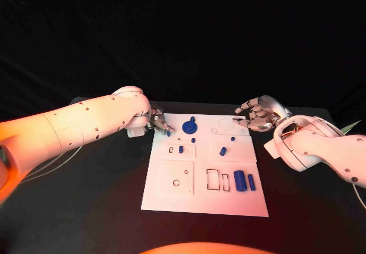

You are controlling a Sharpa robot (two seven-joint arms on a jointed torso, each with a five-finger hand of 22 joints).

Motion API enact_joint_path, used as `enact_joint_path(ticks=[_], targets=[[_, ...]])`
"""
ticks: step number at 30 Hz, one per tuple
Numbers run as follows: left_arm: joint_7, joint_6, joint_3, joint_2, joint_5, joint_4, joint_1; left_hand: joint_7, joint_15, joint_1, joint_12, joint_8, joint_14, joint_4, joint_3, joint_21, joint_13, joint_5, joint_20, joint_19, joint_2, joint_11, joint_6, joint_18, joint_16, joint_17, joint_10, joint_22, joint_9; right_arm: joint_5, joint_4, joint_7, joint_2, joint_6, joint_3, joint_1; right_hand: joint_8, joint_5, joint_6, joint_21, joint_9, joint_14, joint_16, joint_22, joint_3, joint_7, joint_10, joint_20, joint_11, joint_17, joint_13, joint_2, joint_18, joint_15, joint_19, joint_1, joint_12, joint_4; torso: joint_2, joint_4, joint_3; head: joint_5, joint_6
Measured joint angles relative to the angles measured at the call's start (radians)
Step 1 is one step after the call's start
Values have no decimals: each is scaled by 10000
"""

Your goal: Assemble the parts on the task board

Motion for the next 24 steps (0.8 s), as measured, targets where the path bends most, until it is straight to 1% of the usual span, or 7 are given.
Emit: enact_joint_path(ticks=[3,5,9,16,17,18,24], targets=[[-2,-12,0,1,36,3,-1,-59,0,147,0,143,0,0,0,0,12,0,0,0,106,-5,84,0,0,0,5,0,78,0,-1,0,1,0,0,0,40,0,0,0,0,0,0,0,0,0,0,0,0,0,0,0,0,0,0,0,0,0,0,1,0,1,-2],[-2,-17,0,2,61,4,-2,-59,0,357,0,243,0,-4,3,0,13,0,0,0,146,-73,84,0,0,0,2,0,150,0,-1,0,1,1,0,0,39,0,0,0,0,0,0,0,0,0,0,0,0,0,0,0,0,0,0,0,0,0,0,2,1,1,-7],[-2,-24,0,6,112,5,-2,-93,0,691,4,415,0,-117,117,0,13,0,0,0,244,-109,118,0,0,0,37,8,269,0,-1,0,2,1,0,0,39,0,0,0,0,0,0,-1,0,0,0,0,0,0,-1,0,0,0,0,0,0,0,0,4,1,5,-26],[-2,-46,0,14,171,3,-3,-131,-42,926,42,520,-33,-153,212,0,31,0,0,0,287,-116,82,0,0,0,36,26,352,0,-1,0,10,1,0,0,39,0,0,0,0,0,0,-1,0,0,0,0,0,0,-1,0,0,0,0,0,0,0,0,5,1,7,-37],[-2,-51,0,14,180,3,-3,-132,-62,982,42,529,-14,-139,226,0,32,0,0,0,297,-182,81,0,0,0,39,28,374,0,-1,0,10,1,0,0,39,0,0,0,0,0,0,-1,0,0,0,0,0,0,-2,0,0,0,0,0,0,0,0,5,1,7,-38],[-2,-57,0,14,190,3,-3,-131,-76,982,42,529,1,-139,226,0,31,0,0,0,297,-181,82,0,0,0,38,28,379,0,-1,0,11,1,0,0,39,0,0,0,0,0,0,-2,0,0,0,0,0,0,-1,0,0,0,0,0,0,0,0,5,1,8,-40],[-2,-102,1,22,257,2,-3,-204,-76,1350,42,684,1,-276,417,0,36,0,-37,36,375,-181,9,0,0,0,37,48,486,0,-6,0,17,2,0,0,39,0,0,0,0,0,0,-2,-1,0,1,0,0,0,-2,0,1,0,0,0,0,0,2,5,2,12,-51]])
